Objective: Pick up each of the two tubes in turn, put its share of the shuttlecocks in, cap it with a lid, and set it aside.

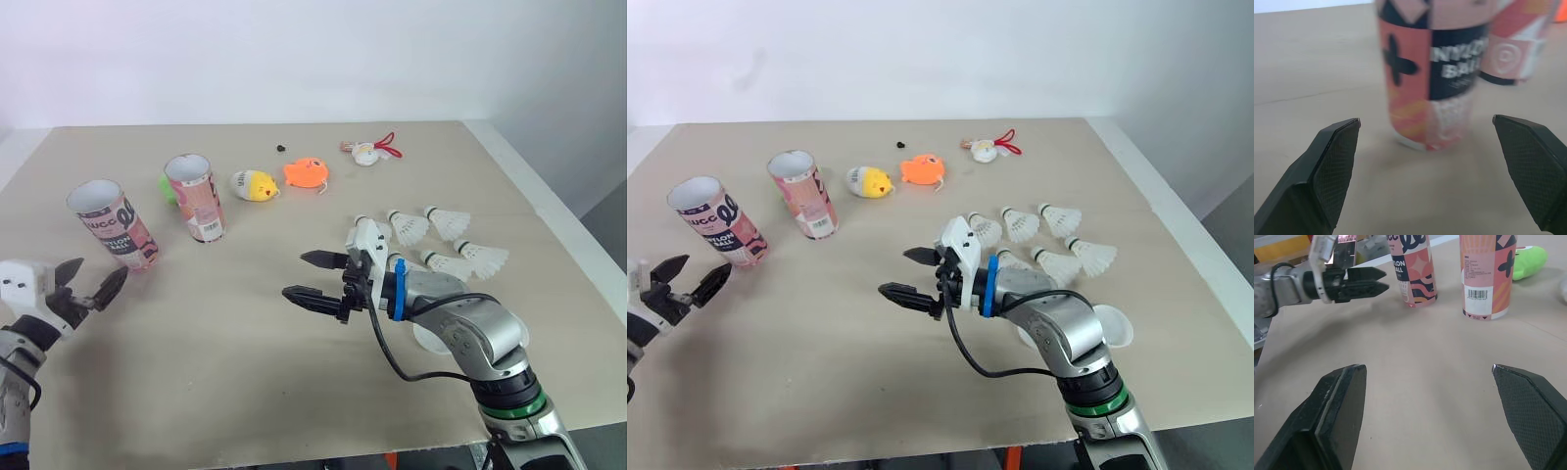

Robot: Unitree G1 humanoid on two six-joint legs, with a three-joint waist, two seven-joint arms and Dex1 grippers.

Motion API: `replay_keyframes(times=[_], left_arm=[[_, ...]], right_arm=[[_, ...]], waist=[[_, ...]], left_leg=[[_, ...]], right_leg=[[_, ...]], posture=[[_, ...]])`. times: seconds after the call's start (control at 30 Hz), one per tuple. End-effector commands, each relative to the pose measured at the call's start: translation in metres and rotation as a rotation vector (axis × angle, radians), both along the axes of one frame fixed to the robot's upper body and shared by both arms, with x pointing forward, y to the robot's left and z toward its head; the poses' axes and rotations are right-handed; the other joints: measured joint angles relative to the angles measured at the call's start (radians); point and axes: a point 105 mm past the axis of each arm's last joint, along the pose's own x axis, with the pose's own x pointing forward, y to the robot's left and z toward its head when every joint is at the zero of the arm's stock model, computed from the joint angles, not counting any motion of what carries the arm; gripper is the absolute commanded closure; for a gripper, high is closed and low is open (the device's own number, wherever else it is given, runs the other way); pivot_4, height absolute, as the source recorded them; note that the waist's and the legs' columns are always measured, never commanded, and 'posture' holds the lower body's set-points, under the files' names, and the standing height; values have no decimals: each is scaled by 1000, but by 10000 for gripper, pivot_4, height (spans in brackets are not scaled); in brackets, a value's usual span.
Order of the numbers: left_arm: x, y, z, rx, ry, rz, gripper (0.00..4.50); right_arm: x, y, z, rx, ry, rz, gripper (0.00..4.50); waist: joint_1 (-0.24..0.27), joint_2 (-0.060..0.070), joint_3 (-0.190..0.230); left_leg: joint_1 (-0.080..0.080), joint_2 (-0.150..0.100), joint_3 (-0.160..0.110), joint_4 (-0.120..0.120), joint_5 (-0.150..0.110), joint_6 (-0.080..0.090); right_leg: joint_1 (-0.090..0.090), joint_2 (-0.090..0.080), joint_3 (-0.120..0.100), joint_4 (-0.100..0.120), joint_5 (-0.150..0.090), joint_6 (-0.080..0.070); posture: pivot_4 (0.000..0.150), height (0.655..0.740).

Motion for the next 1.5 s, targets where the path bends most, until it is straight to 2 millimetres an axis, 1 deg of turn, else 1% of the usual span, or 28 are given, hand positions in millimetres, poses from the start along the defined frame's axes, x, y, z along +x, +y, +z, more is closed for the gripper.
replay_keyframes(times=[0.03, 0.13, 0.27, 0.37, 0.53, 0.63, 0.7, 0.77, 1.0, 1.17, 1.27, 1.33, 1.43, 1.5], left_arm=[[17, -8, 7, 0, -12, -49, 0], [30, -11, 6, 2, -6, -70, 0], [48, -10, 6, -9, -4, -73, 0], [61, -9, 8, -12, -6, -66, 0], [74, -16, 8, -1, -7, -81, 0], [77, -21, 8, -7, -10, -100, 0], [78, -21, 7, -12, -10, -97, 5105], [77, -21, 7, -13, -11, -97, 12456], [68, -10, 8, 11, -27, -56, 12456], [59, -13, 19, 49, -47, -81, 12456], [42, -29, 33, 133, -8, -237, 12456], [25, -47, 25, 235, 136, -416, 12456], [6, -62, 13, 310, 307, -574, 12456], [-3, -80, 16, 381, 410, -715, 12456]], right_arm=[[-10, -5, 17, 22, -74, 0, 1027], [-15, -7, 20, 25, -82, 6, 1027], [-22, -6, 25, 39, -88, 20, 1027], [-24, -8, 26, 41, -89, 12, 1027], [-27, -12, 26, 38, -87, -6, 1027], [-27, -15, 25, 36, -85, -19, 1027], [-27, -16, 25, 34, -84, -27, 0], [-28, -17, 24, 34, -83, -28, 0], [-27, -19, 25, 29, -81, -29, 0], [-29, -21, 26, 31, -75, -11, 0], [-39, -29, 37, 60, -58, 42, 0], [-49, -38, 44, 71, -41, 81, 0], [-58, -47, 48, 64, -26, 107, 0], [-62, -60, 47, 24, -11, 74, 0]], waist=[[4, 0, 0], [3, 0, 0], [1, 0, 0], [3, 0, 0], [1, 0, 0], [1, 0, 0], [1, 0, 0], [1, 0, 0], [1, 0, 0], [1, 0, 0], [0, -2, 1], [-1, -3, 2], [1, -2, 3], [6, 0, 4]], left_leg=[[0, 0, 0, 0, 0, 0], [-1, 0, -1, 1, 0, 0], [-1, 0, -1, 2, 0, 0], [-1, 1, -2, 2, 0, 0], [-1, 2, -1, 3, 0, 0], [-1, 2, -1, 3, 0, 0], [-1, 2, -1, 3, 0, 0], [-1, 2, -1, 3, 0, 0], [-1, 2, -1, 6, 0, 0], [-1, 3, -1, 7, 0, 0], [-1, 3, -1, 8, 0, 0], [-1, 4, -1, 8, 0, 0], [0, 3, -1, 7, 0, 0], [0, 3, -1, 7, 0, 0]], right_leg=[[0, 0, 0, 0, 0, 0], [0, 0, 0, 0, 0, 0], [0, 1, 0, 0, 1, 0], [0, 3, -1, 1, 1, 0], [0, 3, 0, 2, 1, -1], [0, 3, 0, 2, 1, -1], [0, 3, 0, 2, 1, 0], [0, 3, 0, 2, 1, 0], [0, 3, 0, 4, 1, 0], [0, 4, 0, 7, 1, 0], [-1, 4, 1, 9, 1, -1], [-2, 4, 1, 9, 0, -2], [-1, 3, 1, 10, -2, -3], [-1, 3, 0, 10, -5, -8]], posture=[[1500, 7400], [1500, 7400], [1500, 7400], [1500, 7400], [1500, 7400], [1500, 7400], [1500, 7400], [1500, 7400], [1500, 7400], [1500, 7400], [1500, 7400], [1500, 7400], [1500, 7400], [1500, 7400]])
